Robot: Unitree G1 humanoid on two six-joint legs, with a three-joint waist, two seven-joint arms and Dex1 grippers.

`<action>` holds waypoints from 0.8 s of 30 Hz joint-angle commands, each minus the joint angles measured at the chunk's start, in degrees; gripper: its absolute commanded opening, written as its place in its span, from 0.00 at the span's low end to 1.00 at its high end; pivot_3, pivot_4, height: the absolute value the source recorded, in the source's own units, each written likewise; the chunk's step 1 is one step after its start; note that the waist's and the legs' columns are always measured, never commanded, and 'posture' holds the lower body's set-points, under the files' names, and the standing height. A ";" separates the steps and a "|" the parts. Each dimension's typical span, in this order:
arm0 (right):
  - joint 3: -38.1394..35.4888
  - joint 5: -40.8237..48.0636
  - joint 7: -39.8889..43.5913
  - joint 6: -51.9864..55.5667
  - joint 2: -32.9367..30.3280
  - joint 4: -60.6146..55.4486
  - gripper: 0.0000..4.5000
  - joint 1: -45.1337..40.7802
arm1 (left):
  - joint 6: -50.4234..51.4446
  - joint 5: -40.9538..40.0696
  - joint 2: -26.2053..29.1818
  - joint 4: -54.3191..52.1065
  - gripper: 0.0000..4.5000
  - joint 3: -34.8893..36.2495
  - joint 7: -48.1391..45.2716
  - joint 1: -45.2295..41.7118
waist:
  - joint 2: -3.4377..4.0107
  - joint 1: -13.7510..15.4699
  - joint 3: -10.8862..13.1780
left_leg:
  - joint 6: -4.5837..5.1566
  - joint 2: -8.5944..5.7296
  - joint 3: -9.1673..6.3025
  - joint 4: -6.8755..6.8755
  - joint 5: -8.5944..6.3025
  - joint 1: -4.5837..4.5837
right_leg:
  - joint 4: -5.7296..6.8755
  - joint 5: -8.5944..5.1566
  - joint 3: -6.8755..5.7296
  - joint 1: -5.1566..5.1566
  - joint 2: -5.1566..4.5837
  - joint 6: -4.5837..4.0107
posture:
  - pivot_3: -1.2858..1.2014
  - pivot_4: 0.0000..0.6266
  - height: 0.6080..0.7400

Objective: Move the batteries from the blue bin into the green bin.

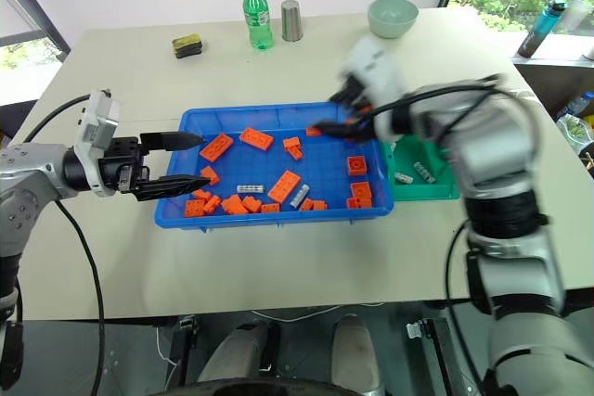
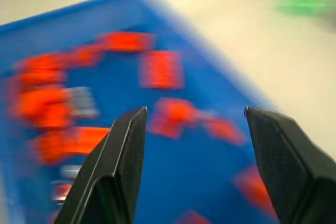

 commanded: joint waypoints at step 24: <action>12.12 -15.39 1.47 -28.11 18.02 29.43 0.14 -0.92 | 3.86 -3.71 1.81 -7.13 1.00 8.09 6.89 3.81 | -0.05 -0.38 -0.02 | -0.04 -0.04 -0.17 0.03 0.02 -0.01 | 0.04 0.00 -0.05 -0.01 0.03 0.00 | 0.52 0.24 0.90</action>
